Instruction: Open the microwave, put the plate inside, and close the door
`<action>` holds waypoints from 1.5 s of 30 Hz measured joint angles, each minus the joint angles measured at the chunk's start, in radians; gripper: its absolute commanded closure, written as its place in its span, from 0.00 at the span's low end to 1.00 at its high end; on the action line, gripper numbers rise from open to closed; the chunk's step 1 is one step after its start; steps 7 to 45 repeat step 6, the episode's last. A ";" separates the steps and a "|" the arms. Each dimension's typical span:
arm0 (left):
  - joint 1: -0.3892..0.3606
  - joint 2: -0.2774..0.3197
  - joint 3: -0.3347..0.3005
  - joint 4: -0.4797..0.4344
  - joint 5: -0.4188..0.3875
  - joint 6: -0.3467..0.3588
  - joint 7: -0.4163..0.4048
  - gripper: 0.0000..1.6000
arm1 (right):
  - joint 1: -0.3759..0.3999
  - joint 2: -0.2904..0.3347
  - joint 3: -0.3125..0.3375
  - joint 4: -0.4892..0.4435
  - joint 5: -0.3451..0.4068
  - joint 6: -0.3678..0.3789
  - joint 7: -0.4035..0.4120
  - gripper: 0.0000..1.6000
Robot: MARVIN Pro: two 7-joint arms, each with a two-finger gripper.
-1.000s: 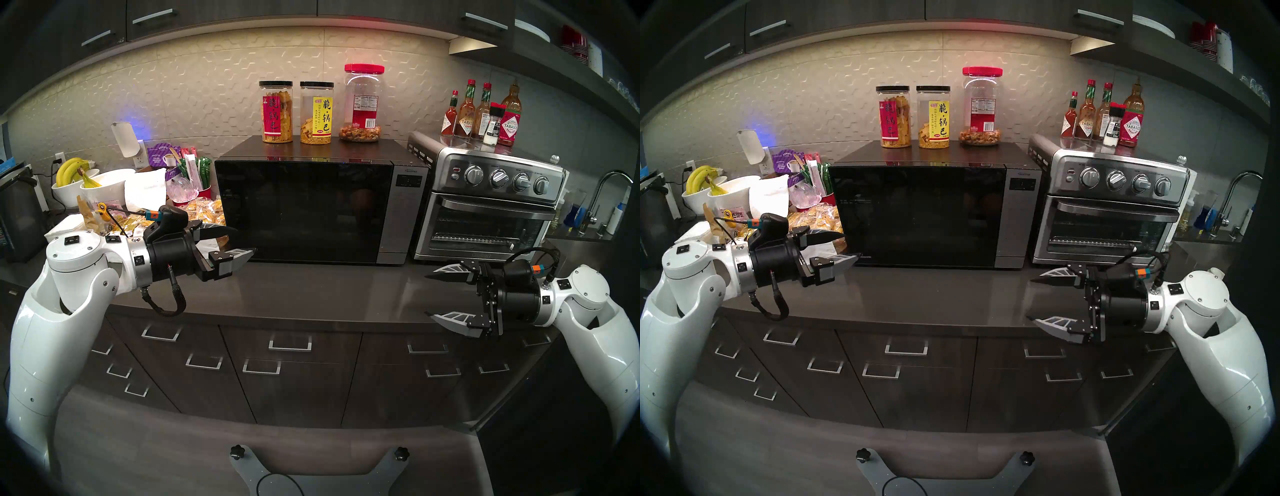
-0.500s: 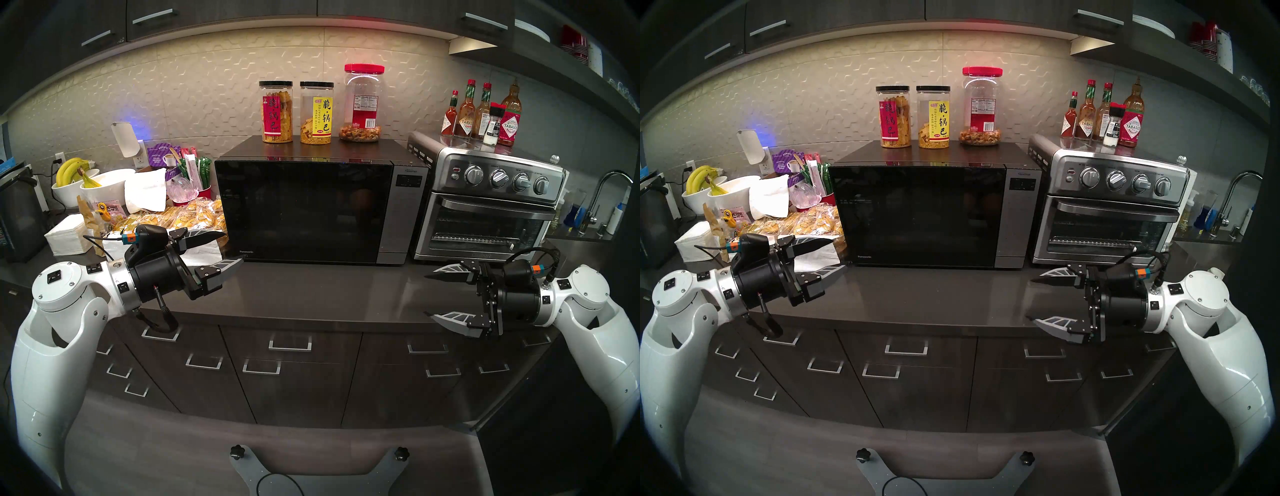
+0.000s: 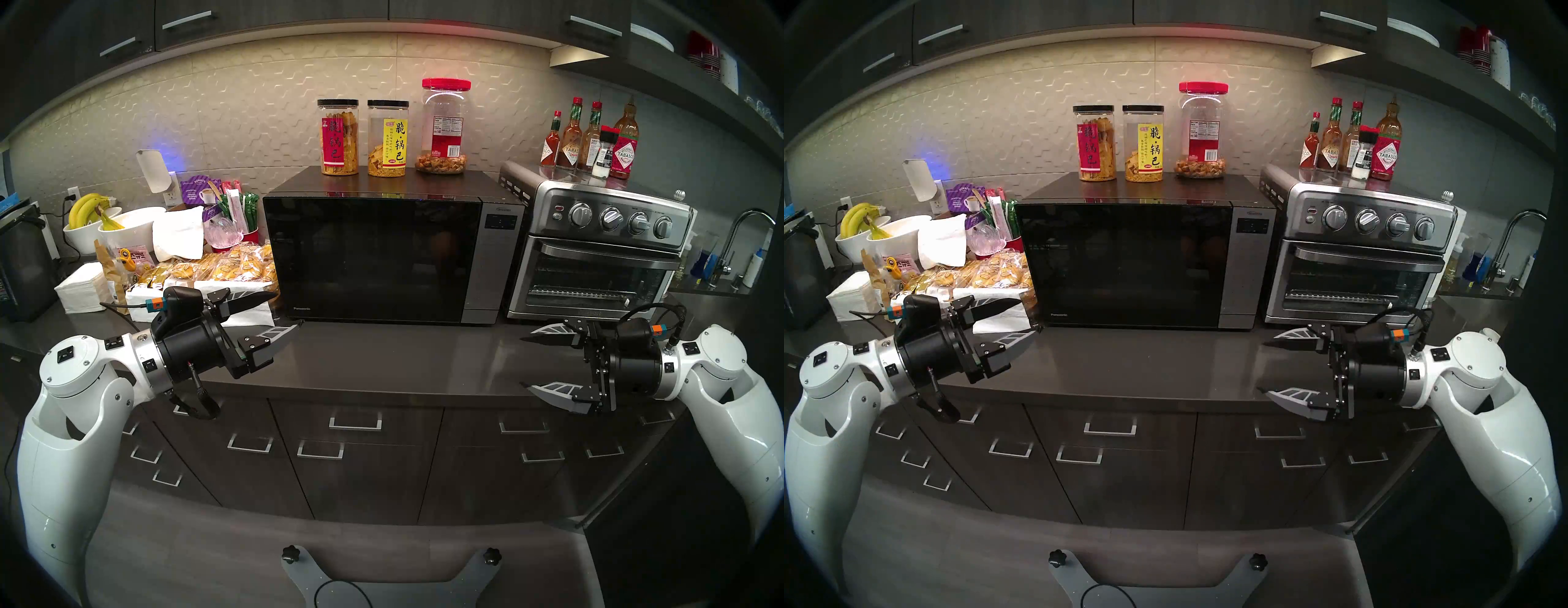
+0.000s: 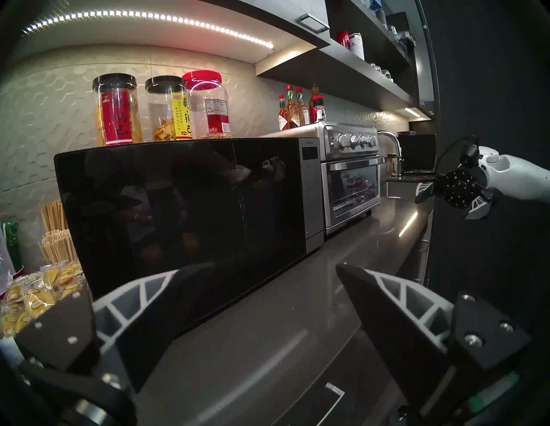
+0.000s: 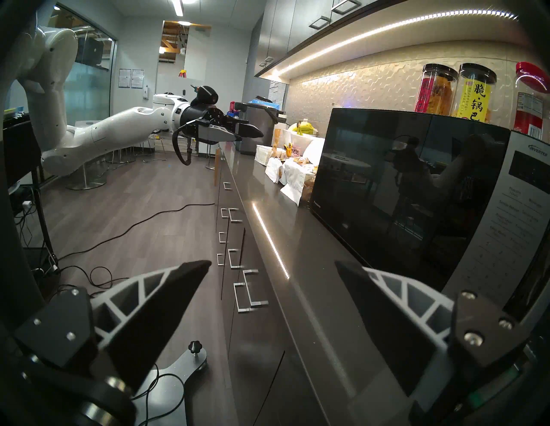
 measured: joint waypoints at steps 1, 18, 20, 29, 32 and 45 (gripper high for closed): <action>0.000 -0.001 0.000 0.000 0.000 0.000 0.001 0.00 | 0.000 0.000 0.000 0.000 0.000 0.000 0.000 0.00; -0.001 -0.004 -0.001 -0.001 0.000 0.000 0.005 0.00 | 0.000 0.000 0.000 0.000 0.000 0.000 0.000 0.00; -0.001 -0.004 -0.001 -0.001 0.000 0.000 0.005 0.00 | 0.000 0.000 0.000 0.000 0.000 0.000 0.000 0.00; -0.001 -0.004 -0.001 -0.001 0.000 0.000 0.005 0.00 | 0.000 0.000 0.000 0.000 0.000 0.000 0.000 0.00; -0.001 -0.004 -0.001 -0.001 0.000 0.000 0.005 0.00 | 0.000 0.000 0.000 0.000 0.000 0.000 0.000 0.00; -0.001 -0.004 -0.001 -0.001 0.000 0.000 0.005 0.00 | 0.000 0.000 0.000 0.000 0.000 0.000 0.000 0.00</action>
